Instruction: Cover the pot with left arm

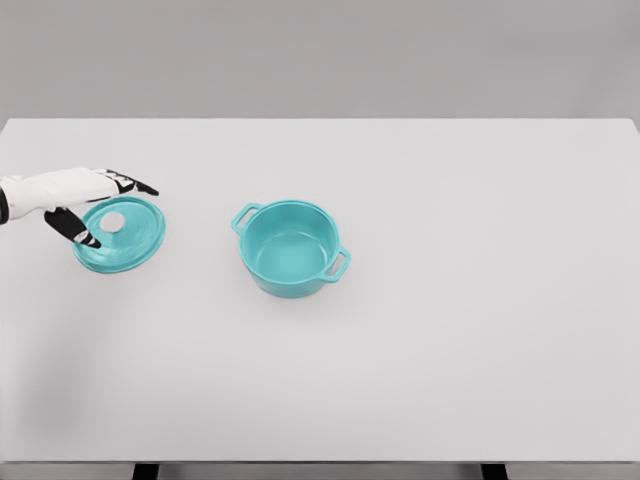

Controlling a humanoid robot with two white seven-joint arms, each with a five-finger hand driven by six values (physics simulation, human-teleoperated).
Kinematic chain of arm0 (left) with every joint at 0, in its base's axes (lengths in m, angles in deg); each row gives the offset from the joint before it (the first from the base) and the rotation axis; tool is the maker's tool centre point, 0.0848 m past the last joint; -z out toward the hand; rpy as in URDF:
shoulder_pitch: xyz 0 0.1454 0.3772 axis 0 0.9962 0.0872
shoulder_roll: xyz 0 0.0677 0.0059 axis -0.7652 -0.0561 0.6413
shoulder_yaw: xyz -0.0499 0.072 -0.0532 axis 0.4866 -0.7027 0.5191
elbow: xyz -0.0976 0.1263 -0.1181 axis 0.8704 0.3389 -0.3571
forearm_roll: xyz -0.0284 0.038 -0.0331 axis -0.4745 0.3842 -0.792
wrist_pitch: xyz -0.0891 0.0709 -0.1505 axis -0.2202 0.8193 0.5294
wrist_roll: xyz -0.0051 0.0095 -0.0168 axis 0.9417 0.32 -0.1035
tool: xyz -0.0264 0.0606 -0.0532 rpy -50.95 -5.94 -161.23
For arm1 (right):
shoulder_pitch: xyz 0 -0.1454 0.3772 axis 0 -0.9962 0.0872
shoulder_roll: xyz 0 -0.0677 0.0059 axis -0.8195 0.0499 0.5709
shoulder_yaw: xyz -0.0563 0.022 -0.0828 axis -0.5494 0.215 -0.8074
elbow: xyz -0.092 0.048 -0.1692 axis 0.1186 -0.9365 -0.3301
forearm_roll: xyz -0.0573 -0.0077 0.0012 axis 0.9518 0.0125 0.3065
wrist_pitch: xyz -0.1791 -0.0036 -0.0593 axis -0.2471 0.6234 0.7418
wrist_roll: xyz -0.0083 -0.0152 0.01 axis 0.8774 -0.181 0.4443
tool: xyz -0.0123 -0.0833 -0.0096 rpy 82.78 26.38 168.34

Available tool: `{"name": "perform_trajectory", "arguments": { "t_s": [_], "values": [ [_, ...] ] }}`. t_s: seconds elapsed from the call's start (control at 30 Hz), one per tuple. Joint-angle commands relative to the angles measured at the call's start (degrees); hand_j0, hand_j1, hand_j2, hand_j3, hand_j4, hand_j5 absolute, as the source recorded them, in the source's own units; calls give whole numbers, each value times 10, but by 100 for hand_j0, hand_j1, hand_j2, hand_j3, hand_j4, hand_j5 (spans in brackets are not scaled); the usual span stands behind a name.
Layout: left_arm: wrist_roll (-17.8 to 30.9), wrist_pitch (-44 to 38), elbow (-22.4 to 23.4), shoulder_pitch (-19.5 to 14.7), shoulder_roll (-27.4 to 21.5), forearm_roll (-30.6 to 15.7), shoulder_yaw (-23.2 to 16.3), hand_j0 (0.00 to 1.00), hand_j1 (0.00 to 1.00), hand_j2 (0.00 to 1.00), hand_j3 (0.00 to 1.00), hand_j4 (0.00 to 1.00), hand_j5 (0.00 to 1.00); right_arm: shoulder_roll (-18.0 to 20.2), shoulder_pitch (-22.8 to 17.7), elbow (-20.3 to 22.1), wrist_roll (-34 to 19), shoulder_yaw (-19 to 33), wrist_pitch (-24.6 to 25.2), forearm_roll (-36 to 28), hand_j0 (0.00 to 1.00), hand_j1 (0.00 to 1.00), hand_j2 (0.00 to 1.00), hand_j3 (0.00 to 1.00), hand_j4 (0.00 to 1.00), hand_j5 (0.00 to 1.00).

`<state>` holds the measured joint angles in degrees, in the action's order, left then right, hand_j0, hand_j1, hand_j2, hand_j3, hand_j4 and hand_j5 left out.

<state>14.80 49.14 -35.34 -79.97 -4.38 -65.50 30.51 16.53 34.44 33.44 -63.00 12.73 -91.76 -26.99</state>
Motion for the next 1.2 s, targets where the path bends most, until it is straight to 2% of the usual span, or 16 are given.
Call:
{"name": "perform_trajectory", "arguments": {
  "t_s": [0.0,0.07,0.1,0.17,0.27,0.43,0.73,0.9,1.17],
  "values": [
    [0,-1,9,0,3,2,1,97,97,97,97,97,97,0,0,0,0,0,0,0,100,100,100,100,100,100],
    [0,-1,9,0,3,1,1,96,96,96,96,96,96,0,0,0,0,0,0,0,100,100,100,100,100,100],
    [-1,-1,9,0,3,1,1,92,92,92,92,92,92,0,0,0,0,0,0,0,100,100,100,100,100,100],
    [-2,-1,9,0,3,1,1,91,91,91,91,91,91,0,0,0,0,0,0,0,100,100,100,100,100,100],
    [-5,-1,8,0,3,1,1,84,84,84,84,84,84,0,0,0,0,0,0,0,100,100,100,100,100,100],
    [-6,-1,10,0,1,1,1,84,84,84,84,84,84,0,0,0,0,0,0,0,100,100,100,100,100,100],
    [-8,-1,11,4,-1,-3,-12,72,72,72,72,72,72,0,0,0,0,0,0,0,100,100,100,100,100,100],
    [-10,-1,19,4,-2,-3,-13,71,71,71,71,71,71,0,0,0,0,0,0,0,100,100,100,100,100,100],
    [-11,-1,22,4,-2,-5,-21,61,61,61,61,61,61,0,0,0,0,0,0,0,100,100,100,100,100,100]
  ]
}}
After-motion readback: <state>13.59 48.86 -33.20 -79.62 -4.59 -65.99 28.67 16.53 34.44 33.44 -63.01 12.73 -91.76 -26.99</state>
